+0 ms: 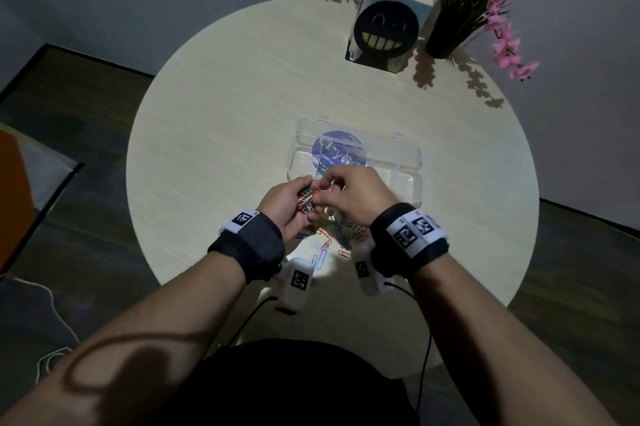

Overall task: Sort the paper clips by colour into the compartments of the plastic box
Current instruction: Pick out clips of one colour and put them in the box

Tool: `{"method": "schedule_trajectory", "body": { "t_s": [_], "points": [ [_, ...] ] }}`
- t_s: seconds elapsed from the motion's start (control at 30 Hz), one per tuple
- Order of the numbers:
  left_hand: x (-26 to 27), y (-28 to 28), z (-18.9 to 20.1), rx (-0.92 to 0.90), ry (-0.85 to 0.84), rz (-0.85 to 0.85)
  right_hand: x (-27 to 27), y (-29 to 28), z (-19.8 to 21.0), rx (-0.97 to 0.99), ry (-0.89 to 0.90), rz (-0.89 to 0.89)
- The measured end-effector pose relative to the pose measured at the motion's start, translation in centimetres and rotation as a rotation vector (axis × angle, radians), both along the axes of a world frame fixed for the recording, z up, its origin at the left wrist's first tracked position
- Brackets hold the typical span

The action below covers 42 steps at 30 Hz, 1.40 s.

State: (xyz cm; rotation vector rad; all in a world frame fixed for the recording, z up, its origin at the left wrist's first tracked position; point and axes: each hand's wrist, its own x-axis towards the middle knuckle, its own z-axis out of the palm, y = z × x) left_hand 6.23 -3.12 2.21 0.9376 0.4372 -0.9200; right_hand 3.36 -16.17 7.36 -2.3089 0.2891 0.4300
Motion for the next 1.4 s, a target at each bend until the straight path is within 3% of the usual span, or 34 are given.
{"method": "schedule_trajectory", "body": {
  "t_s": [0.1, 0.23, 0.47, 0.77, 1.03, 1.4],
  "points": [
    [-0.1, -0.3, -0.3, 0.021, -0.022, 0.029, -0.1, 1.1, -0.5, -0.165, -0.018, 0.03],
    [-0.1, -0.5, -0.7, 0.082, -0.049, 0.076, 0.0, 2.0, -0.6, -0.213, -0.011, 0.04],
    [0.0, -0.1, -0.4, 0.072, -0.048, -0.018, 0.3, 1.2, -0.3, -0.154, 0.035, 0.053],
    [0.3, 0.3, -0.6, 0.105, -0.075, -0.073, 0.0, 0.9, 0.7, -0.158, -0.068, 0.154],
    [0.6, 1.1, -0.9, 0.162, -0.065, -0.064, -0.4, -0.1, 1.4, 0.013, -0.118, 0.043],
    [0.7, 2.0, -0.6, -0.011, -0.02, -0.052, 0.1, -1.5, 1.2, 0.234, -0.163, -0.22]
  ]
}}
